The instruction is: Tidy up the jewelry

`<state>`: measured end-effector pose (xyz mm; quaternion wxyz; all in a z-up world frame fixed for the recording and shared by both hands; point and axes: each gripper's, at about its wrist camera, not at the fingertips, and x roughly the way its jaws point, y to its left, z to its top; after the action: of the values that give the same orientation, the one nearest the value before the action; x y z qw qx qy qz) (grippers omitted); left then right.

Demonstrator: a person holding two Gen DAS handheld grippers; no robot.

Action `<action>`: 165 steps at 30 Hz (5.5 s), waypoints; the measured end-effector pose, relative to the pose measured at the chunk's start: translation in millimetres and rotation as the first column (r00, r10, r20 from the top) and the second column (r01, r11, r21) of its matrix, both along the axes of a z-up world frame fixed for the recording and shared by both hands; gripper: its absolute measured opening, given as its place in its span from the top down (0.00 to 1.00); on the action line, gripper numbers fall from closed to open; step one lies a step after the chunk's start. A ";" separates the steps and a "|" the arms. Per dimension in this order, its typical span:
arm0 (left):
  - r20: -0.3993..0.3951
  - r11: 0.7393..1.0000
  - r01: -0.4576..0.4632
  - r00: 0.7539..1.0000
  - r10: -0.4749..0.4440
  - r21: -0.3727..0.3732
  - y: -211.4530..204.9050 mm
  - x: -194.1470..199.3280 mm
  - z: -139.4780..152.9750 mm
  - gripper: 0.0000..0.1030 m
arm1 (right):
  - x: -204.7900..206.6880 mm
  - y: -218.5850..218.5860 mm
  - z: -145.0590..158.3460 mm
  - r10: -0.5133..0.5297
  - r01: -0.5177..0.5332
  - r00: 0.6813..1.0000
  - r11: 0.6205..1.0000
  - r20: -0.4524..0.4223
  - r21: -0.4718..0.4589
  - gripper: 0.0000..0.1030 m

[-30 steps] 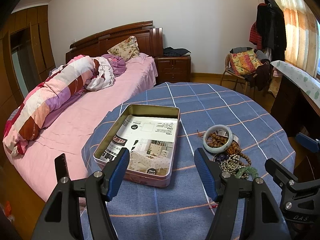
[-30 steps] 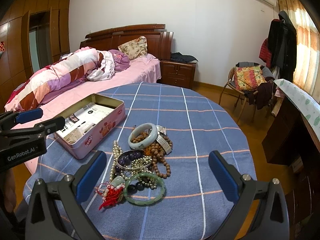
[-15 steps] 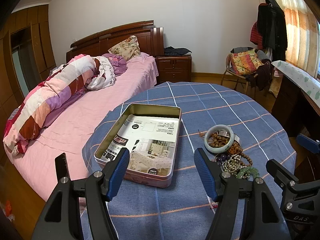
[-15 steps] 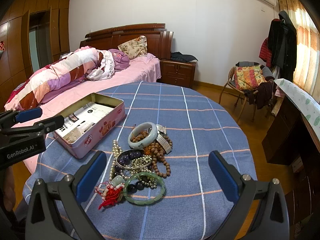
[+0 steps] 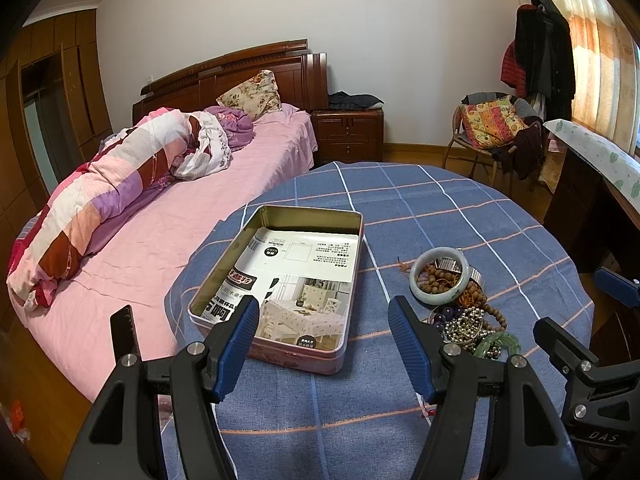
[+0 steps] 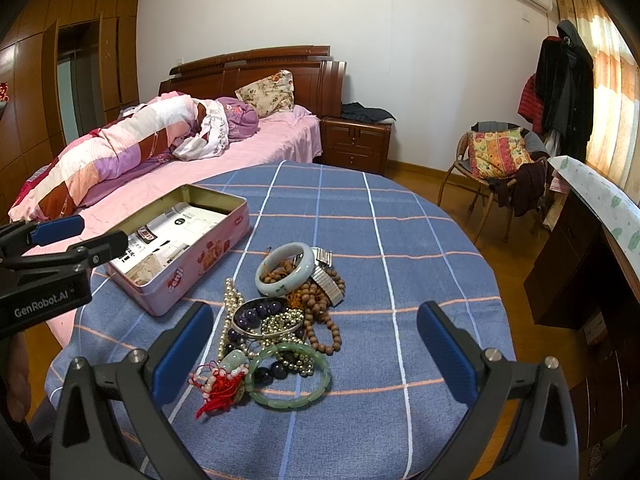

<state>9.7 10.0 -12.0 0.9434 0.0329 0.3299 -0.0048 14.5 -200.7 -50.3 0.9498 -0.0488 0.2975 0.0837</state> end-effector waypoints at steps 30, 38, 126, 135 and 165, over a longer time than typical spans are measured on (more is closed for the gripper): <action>-0.028 1.000 0.017 0.999 -0.017 0.000 -8.3 12.0 -15.2 0.35 | 8.0 -13.8 -9.0 -0.029 0.029 0.999 1.000 -0.029 -0.005 0.00; -0.061 0.991 0.129 0.990 -0.127 0.025 -48.5 46.0 -31.4 0.35 | 21.4 -49.7 -25.4 -0.115 0.114 0.991 0.993 -0.071 -0.009 0.00; 0.076 0.989 0.140 0.987 -0.144 0.052 -27.3 73.2 4.2 0.87 | 116.4 -9.5 -5.4 0.193 -0.188 0.976 0.981 -0.103 0.054 0.83; 0.093 0.993 0.098 0.990 -0.104 0.066 -1.2 77.7 12.4 0.87 | 120.0 11.6 12.3 0.227 -0.224 0.971 0.973 -0.070 0.050 0.83; 0.014 0.996 0.033 0.999 -0.034 0.087 65.3 145.1 -13.3 0.87 | 150.8 113.2 26.8 0.329 -0.328 0.944 0.944 -0.037 0.030 0.83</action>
<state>154.8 75.4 -25.2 0.9434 0.0793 0.3220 -0.0061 165.3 -87.5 -23.5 0.9167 -0.0850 0.3038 0.2454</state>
